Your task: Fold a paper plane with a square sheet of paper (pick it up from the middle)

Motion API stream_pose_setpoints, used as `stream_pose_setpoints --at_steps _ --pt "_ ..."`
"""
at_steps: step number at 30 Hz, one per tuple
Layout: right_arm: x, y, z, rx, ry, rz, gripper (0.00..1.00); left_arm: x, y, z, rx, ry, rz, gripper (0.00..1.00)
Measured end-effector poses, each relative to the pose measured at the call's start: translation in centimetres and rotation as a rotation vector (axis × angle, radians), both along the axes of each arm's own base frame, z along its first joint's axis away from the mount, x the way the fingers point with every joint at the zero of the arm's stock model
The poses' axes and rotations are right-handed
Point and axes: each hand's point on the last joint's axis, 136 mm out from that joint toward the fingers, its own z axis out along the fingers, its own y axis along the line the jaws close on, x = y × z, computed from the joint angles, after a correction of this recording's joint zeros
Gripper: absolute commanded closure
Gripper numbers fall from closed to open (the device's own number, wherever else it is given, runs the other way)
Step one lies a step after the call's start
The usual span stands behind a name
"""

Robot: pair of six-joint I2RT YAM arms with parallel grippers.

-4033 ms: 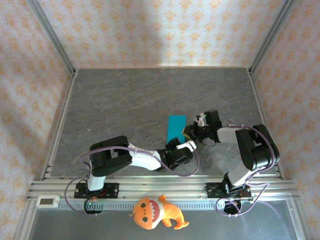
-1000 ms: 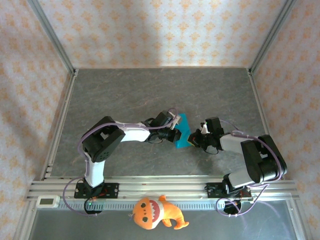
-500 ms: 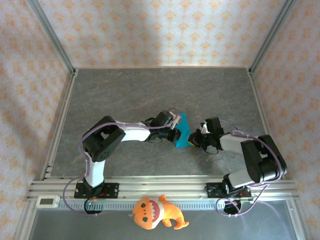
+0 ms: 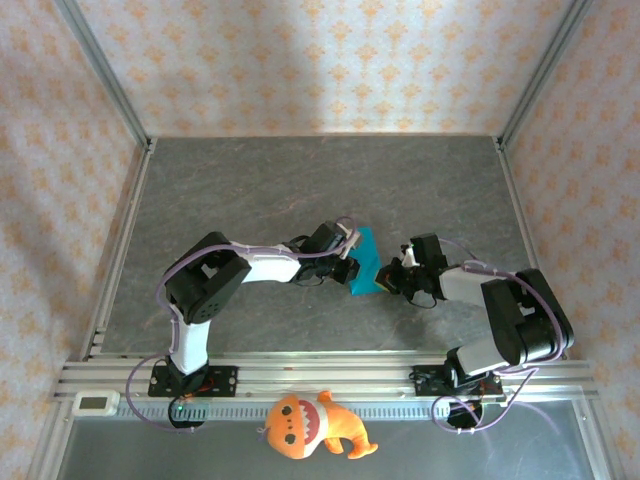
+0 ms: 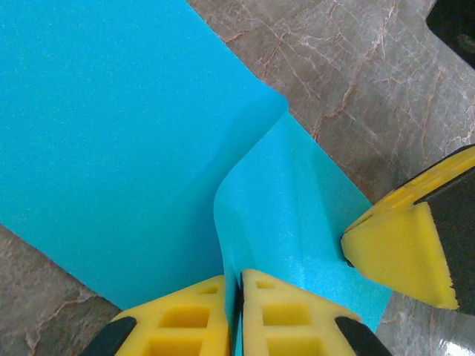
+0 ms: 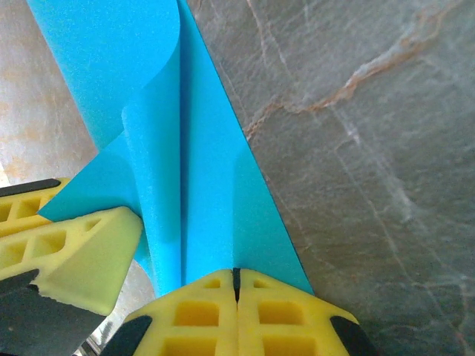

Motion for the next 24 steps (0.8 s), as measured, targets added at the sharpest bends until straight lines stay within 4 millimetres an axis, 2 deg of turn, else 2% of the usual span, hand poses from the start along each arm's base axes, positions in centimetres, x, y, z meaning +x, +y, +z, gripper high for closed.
stream_pose_setpoints --at_steps 24 --pt "0.00 0.01 -0.04 0.000 0.001 0.000 1.00 0.30 0.22 -0.31 0.015 -0.008 0.014 0.89"
